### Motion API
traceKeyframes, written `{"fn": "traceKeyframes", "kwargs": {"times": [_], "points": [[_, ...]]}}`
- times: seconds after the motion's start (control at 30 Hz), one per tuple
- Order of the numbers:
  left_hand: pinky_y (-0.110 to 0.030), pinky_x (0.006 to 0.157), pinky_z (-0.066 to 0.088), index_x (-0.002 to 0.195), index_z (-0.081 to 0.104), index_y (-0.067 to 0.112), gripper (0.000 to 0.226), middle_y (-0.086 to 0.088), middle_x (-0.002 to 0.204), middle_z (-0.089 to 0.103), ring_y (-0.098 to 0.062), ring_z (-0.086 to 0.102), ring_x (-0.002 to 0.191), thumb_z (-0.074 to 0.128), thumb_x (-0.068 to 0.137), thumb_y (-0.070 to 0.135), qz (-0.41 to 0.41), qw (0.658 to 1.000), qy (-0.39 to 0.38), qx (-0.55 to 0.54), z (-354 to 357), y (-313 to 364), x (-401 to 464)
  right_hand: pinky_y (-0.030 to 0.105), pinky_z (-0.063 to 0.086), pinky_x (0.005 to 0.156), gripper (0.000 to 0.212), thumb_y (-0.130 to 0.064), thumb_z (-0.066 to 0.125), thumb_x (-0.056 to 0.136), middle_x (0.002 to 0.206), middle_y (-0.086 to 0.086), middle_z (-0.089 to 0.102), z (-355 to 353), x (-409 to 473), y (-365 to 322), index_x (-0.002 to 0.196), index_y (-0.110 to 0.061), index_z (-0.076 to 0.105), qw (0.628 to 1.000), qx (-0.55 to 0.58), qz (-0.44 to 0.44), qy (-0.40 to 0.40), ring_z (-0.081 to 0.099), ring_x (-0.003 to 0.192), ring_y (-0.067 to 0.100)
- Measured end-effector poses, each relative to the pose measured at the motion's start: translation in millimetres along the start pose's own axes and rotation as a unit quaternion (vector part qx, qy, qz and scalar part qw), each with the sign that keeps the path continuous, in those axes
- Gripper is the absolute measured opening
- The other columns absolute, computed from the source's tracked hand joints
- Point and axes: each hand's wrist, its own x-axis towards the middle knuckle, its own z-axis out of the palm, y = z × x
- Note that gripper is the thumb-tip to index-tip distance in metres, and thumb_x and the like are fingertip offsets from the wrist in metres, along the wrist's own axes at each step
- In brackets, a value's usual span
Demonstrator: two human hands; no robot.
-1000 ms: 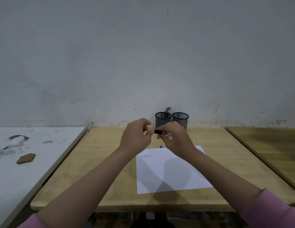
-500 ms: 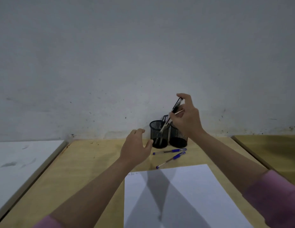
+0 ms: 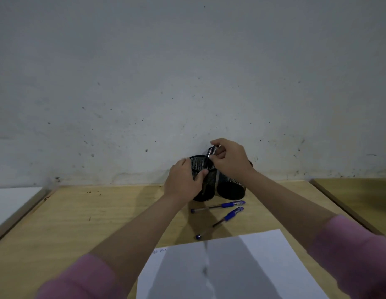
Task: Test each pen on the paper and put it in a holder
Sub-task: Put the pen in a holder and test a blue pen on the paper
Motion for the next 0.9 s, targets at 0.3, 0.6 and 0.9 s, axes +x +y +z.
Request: {"fn": "traceKeyframes", "kwargs": {"times": [0.3, 0.6, 0.9], "points": [[-0.039, 0.076, 0.049, 0.101, 0.054, 0.009, 0.044, -0.009, 0.098, 0.058, -0.028, 0.055, 0.095, 0.054, 0.083, 0.049, -0.025, 0.999, -0.027, -0.034, -6.6, 4.8, 0.7, 0.044, 0.051, 0.078, 0.044, -0.004, 0.061, 0.080, 0.106, 0.019, 0.055, -0.3, -10.1, 8.1, 0.124, -0.009, 0.061, 0.996, -0.071, -0.024, 0.044, 0.053, 0.100, 0.033], [-0.035, 0.114, 0.019, 0.142, 0.024, 0.001, 0.072, -0.016, 0.152, 0.027, -0.027, 0.021, 0.142, 0.049, 0.090, 0.045, -0.049, 0.995, -0.079, 0.024, -60.1, 13.3, -72.7, 0.042, 0.053, 0.077, 0.022, -0.009, 0.056, 0.075, 0.083, 0.005, 0.073, -27.5, -64.6, -20.8, 0.088, -0.013, 0.073, 0.996, -0.085, -0.026, 0.013, 0.062, 0.084, 0.031], [-0.048, 0.115, 0.019, 0.146, 0.016, 0.011, 0.077, -0.008, 0.156, 0.020, -0.025, 0.022, 0.142, 0.040, 0.088, 0.057, -0.128, 0.968, -0.164, 0.142, -112.8, -35.2, -201.9, 0.033, 0.055, 0.079, 0.020, -0.008, 0.058, 0.078, 0.089, 0.002, 0.073, -30.3, -132.7, -44.7, 0.086, -0.016, 0.074, 0.991, -0.064, 0.087, -0.082, 0.066, 0.088, 0.022]]}}
